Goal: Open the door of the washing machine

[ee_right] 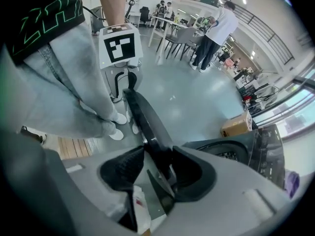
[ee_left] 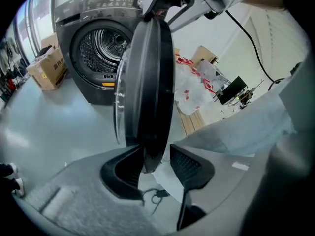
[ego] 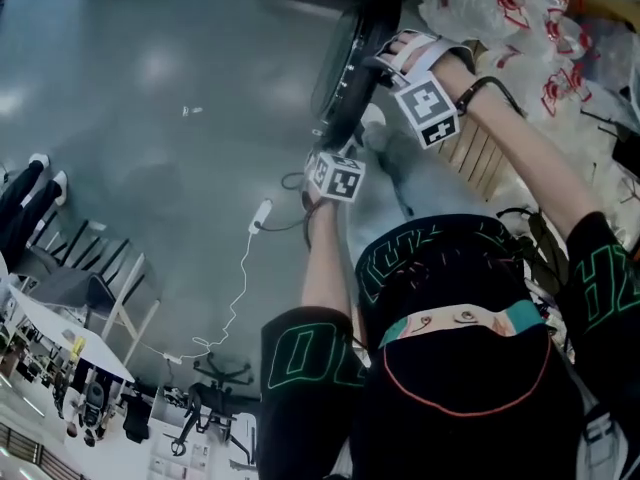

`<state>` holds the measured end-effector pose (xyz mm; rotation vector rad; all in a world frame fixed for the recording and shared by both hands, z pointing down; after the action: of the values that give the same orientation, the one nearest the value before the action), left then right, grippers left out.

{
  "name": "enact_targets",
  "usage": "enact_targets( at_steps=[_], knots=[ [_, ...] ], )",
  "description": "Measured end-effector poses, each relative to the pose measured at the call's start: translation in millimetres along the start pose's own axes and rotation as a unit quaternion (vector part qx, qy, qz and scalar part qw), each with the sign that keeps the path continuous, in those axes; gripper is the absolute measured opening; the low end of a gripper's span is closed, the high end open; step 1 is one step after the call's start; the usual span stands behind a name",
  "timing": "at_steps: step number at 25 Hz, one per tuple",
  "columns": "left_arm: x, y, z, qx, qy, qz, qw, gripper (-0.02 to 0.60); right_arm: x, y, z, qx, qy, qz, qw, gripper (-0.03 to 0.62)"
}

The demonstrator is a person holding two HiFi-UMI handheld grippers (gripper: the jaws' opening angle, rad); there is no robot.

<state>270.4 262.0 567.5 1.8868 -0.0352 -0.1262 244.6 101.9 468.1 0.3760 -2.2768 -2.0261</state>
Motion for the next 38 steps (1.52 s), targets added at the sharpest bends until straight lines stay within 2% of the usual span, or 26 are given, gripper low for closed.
enact_targets(
  at_steps=[3,5,7,9,11,13,15,16,17,19,21,22,25,27,29,30,31,33,36,38],
  knots=[
    [-5,-19,13,0.008,0.009,0.0,0.9999,0.179,-1,-3,1,-0.005,0.017,0.011,1.0,0.186],
    [-10,-34,17,0.013,0.016,-0.01,0.9997,0.192,-4,-8,1,0.011,0.059,0.026,0.998,0.193],
    [-23,-54,24,0.037,0.014,-0.007,0.9992,0.19,-5,-20,0,0.041,0.119,0.036,0.991,0.193],
    [-47,-80,42,0.085,-0.009,0.019,0.9962,0.187,1,-39,-3,0.078,0.184,0.022,0.98,0.193],
    [-74,-113,70,0.153,-0.046,0.055,0.9857,0.161,8,-63,-7,0.127,0.258,-0.003,0.958,0.192],
    [-99,-150,106,0.225,-0.07,0.095,0.9672,0.116,19,-89,-9,0.188,0.335,-0.037,0.922,0.175],
    [-121,-187,144,0.294,-0.092,0.135,0.9419,0.07,33,-117,-14,0.258,0.408,-0.077,0.873,0.115],
    [-131,-206,162,0.326,-0.111,0.154,0.926,0.049,40,-131,-16,0.293,0.435,-0.095,0.846,0.085],
    [-140,-225,180,0.357,-0.135,0.172,0.9083,0.027,47,-145,-18,0.326,0.454,-0.112,0.822,0.069],
    [-154,-265,213,0.408,-0.171,0.2,0.8741,0.011,59,-173,-22,0.374,0.471,-0.149,0.785,0.062],
    [-156,-300,242,0.452,-0.176,0.216,0.8471,0.011,70,-202,-30,0.407,0.482,-0.193,0.752,0.005],
    [-152,-315,253,0.469,-0.174,0.222,0.8366,0.011,72,-215,-34,0.422,0.489,-0.214,0.733,0.004],
    [-144,-349,270,0.496,-0.179,0.251,0.812,0.009,74,-251,-55,0.446,0.523,-0.282,0.669,0.003],
    [-143,-365,277,0.502,-0.189,0.277,0.7973,0.009,74,-273,-74,0.45,0.556,-0.326,0.618,0.003],
    [-138,-374,281,0.504,-0.183,0.299,0.7898,0.009,70,-289,-93,0.449,0.589,-0.355,0.57,0.003],
    [-136,-376,282,0.504,-0.178,0.308,0.7876,0.009,67,-296,-101,0.446,0.6,-0.367,0.553,0.003],
    [-134,-380,284,0.504,-0.174,0.314,0.7852,0.009,65,-304,-109,0.444,0.606,-0.379,0.541,0.003],
    [-134,-388,291,0.509,-0.169,0.32,0.781,0.009,61,-324,-120,0.444,0.602,-0.403,0.527,0.003],
    [-135,-406,310,0.521,-0.151,0.321,0.7767,0.011,63,-358,-129,0.439,0.588,-0.437,0.52,0.003],
    [-134,-418,323,0.537,-0.139,0.318,0.769,0.011,68,-378,-131,0.434,0.576,-0.457,0.52,0.003]
  ],
)
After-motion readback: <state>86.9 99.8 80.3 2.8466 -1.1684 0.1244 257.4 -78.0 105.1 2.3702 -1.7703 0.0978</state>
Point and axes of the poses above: the fingertips, and each gripper's own axes: y forward along the fingers, x to its right, z out of its top, the point moved 3 cm from there along -y, backward along the fingers, and after that the axes turned 11 degrees about z, right-handed, at the moved point
